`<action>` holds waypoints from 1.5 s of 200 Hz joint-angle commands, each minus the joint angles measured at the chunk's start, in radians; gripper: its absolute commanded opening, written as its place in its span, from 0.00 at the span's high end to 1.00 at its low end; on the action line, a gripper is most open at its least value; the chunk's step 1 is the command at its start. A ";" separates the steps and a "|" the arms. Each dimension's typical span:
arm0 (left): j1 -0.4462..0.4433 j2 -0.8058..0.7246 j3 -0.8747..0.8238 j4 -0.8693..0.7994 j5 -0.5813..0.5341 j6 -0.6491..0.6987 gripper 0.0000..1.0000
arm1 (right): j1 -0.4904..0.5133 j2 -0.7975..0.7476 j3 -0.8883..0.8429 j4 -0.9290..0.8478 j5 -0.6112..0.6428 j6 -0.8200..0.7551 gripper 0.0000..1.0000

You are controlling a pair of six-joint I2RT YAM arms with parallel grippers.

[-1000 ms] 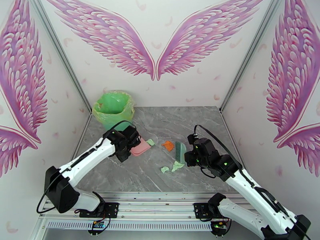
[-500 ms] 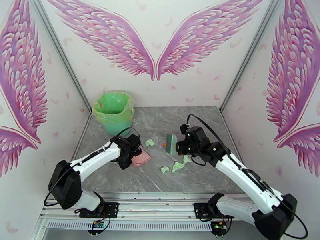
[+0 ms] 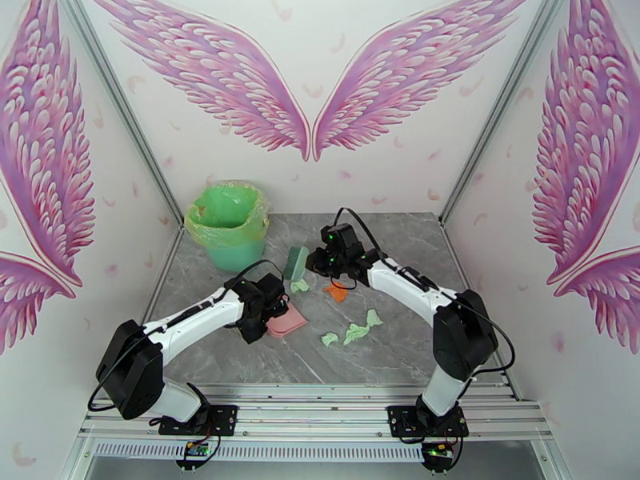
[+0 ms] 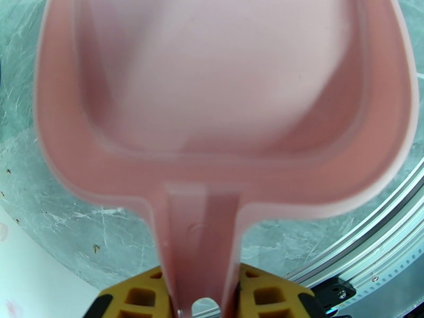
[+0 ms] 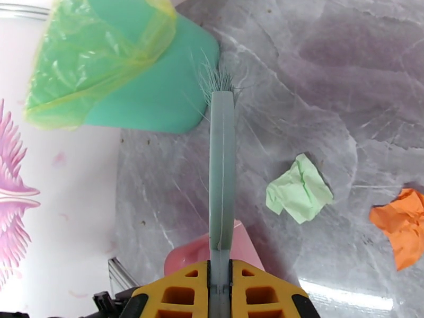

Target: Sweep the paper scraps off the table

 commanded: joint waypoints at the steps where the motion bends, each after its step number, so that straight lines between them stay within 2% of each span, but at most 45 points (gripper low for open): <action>1: 0.000 0.060 0.005 0.035 0.010 0.002 0.74 | -0.002 0.040 0.020 0.077 -0.041 0.057 1.00; 74: 0.000 0.103 -0.028 0.102 0.038 -0.001 0.72 | -0.018 0.056 -0.077 0.086 -0.021 0.019 1.00; 104: 0.002 0.083 -0.032 0.108 0.032 -0.001 0.71 | -0.056 0.023 -0.193 0.145 -0.056 0.037 1.00; 160: 0.000 0.076 -0.035 0.118 0.021 -0.003 0.69 | -0.113 -0.148 -0.424 0.138 -0.050 -0.007 1.00; 193: -0.001 0.084 -0.039 0.131 0.023 -0.003 0.69 | -0.192 -0.301 -0.557 0.092 -0.035 -0.051 1.00; 214: -0.001 0.088 -0.033 0.131 0.018 0.002 0.69 | -0.239 -0.402 -0.592 0.063 -0.073 -0.099 1.00; 231: -0.001 0.088 -0.031 0.130 0.013 0.002 0.69 | -0.249 -0.465 -0.557 -0.008 -0.134 -0.212 1.00; 272: -0.001 0.080 -0.030 0.131 0.001 -0.004 0.69 | -0.249 -0.582 -0.400 -0.355 -0.274 -0.495 1.00; 285: -0.003 0.076 -0.029 0.133 0.001 -0.009 0.69 | -0.244 -0.620 -0.392 -0.441 -0.293 -0.529 1.00; 300: -0.007 0.077 -0.027 0.132 0.000 -0.012 0.69 | -0.227 -0.675 -0.439 -0.461 -0.316 -0.506 1.00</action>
